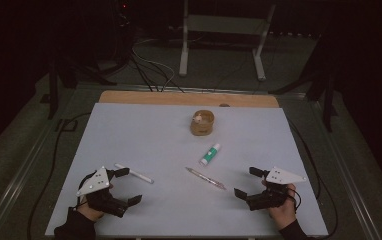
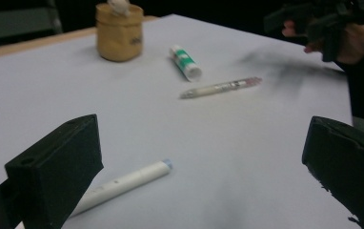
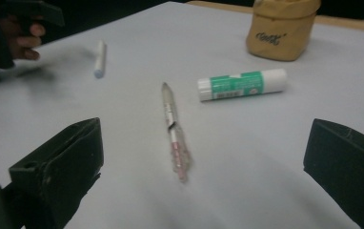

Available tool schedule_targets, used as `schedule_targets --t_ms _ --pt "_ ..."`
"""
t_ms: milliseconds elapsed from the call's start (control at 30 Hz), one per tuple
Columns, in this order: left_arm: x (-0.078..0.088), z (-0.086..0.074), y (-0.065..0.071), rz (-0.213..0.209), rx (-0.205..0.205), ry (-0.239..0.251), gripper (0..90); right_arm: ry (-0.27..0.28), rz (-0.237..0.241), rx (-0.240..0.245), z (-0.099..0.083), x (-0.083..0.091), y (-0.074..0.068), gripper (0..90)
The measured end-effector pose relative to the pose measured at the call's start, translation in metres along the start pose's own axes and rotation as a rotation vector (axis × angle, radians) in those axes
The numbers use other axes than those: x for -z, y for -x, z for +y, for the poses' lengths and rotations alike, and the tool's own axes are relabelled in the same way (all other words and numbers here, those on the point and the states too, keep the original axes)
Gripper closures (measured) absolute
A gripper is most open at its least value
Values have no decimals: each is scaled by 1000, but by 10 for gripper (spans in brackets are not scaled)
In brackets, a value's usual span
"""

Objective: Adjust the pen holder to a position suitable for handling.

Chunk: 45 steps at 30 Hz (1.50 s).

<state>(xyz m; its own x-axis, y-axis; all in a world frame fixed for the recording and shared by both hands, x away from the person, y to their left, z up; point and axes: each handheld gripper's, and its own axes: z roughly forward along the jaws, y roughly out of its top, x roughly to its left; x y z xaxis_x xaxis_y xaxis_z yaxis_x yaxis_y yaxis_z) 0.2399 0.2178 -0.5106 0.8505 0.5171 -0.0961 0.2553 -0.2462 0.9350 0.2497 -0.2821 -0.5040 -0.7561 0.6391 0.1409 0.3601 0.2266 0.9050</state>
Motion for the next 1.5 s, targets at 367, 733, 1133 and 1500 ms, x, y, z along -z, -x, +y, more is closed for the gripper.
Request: schedule_targets --t_ms 367,733,1133,1500 --pt "-9 0 6 -39 1 -34 1 -22 6 23 -4 -2 -1 0" --pt "-11 -1 5 -79 33 -31 2 -66 107 -30 8 -1 -7 0" --pt "-7 0 4 -80 66 -25 2 -73 97 -6 30 -6 -24 0" --pt "-7 0 3 -88 72 -37 2 32 51 7 73 5 -17 0"
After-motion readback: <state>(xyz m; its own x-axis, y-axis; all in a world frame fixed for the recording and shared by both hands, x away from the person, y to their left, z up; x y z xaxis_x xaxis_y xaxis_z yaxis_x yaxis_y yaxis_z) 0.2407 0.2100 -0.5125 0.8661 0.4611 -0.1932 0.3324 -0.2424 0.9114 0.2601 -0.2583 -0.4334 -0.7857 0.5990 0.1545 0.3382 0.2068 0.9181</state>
